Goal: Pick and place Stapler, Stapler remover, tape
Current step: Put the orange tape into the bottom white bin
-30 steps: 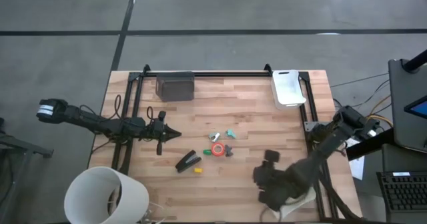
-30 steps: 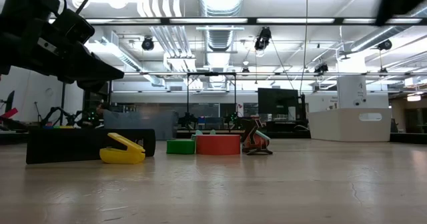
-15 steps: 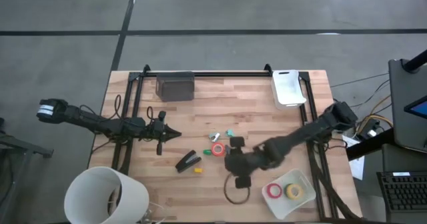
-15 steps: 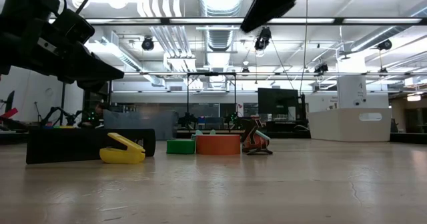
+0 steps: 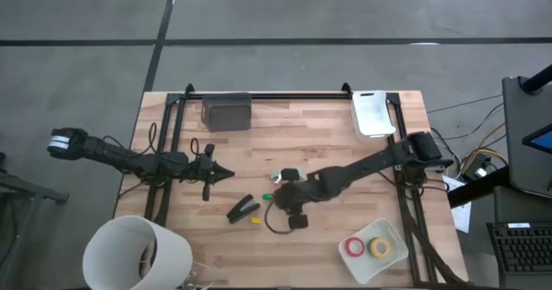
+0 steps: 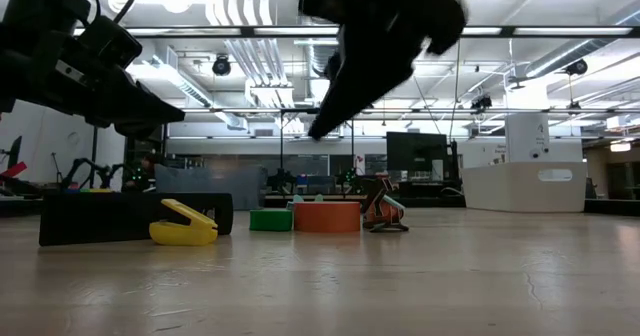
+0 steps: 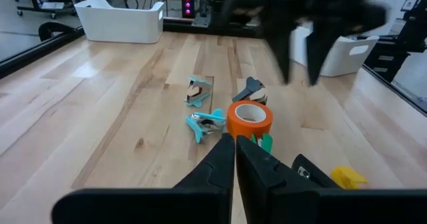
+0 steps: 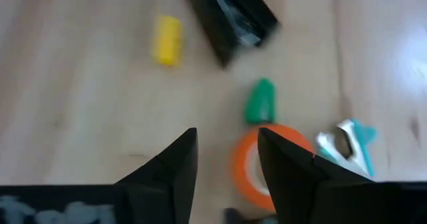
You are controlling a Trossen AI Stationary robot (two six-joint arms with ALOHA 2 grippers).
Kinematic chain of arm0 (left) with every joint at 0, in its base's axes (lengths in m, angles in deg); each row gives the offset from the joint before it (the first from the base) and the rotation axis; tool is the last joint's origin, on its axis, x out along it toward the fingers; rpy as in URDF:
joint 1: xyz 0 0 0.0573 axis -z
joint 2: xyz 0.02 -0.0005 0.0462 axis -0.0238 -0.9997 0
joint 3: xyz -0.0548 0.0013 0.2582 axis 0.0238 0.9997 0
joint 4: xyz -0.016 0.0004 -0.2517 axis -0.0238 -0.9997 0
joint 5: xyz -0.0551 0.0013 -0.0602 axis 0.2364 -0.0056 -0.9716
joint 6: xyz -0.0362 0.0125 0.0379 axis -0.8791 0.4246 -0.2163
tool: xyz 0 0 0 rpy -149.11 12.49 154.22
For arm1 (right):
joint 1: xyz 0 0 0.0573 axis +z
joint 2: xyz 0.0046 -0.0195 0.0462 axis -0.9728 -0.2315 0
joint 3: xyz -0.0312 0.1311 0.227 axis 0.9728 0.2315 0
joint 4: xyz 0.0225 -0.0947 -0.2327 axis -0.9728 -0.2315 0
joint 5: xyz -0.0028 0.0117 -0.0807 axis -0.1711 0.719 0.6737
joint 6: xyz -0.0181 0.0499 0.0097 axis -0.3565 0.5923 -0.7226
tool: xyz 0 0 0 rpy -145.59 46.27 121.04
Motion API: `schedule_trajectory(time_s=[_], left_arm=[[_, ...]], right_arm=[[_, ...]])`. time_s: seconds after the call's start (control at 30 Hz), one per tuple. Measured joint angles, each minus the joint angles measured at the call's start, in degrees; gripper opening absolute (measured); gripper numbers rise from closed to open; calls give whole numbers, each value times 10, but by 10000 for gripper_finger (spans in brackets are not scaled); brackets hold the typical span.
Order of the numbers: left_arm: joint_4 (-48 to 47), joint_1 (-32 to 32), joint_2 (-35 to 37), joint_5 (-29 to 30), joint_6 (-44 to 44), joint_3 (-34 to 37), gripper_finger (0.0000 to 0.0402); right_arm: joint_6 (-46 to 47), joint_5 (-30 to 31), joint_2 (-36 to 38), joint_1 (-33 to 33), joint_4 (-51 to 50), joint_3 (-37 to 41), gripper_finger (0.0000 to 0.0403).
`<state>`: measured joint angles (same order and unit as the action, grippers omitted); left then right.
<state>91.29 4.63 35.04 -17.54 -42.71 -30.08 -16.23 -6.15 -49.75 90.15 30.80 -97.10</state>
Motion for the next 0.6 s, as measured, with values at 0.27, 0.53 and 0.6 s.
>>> schedule_trajectory(time_s=[0.27, 0.53, 0.6], left_arm=[[-4, 0, 0, 0, 0, 0, 19], [-5, 0, 0, 0, 0, 0, 21], [-5, 0, 0, 0, 0, 0, 20]], right_arm=[[12, -4, -48, -21, -3, 0, 208], [7, 0, -63, -23, -3, 1, 215], [10, -1, -63, -22, -2, 1, 205]])
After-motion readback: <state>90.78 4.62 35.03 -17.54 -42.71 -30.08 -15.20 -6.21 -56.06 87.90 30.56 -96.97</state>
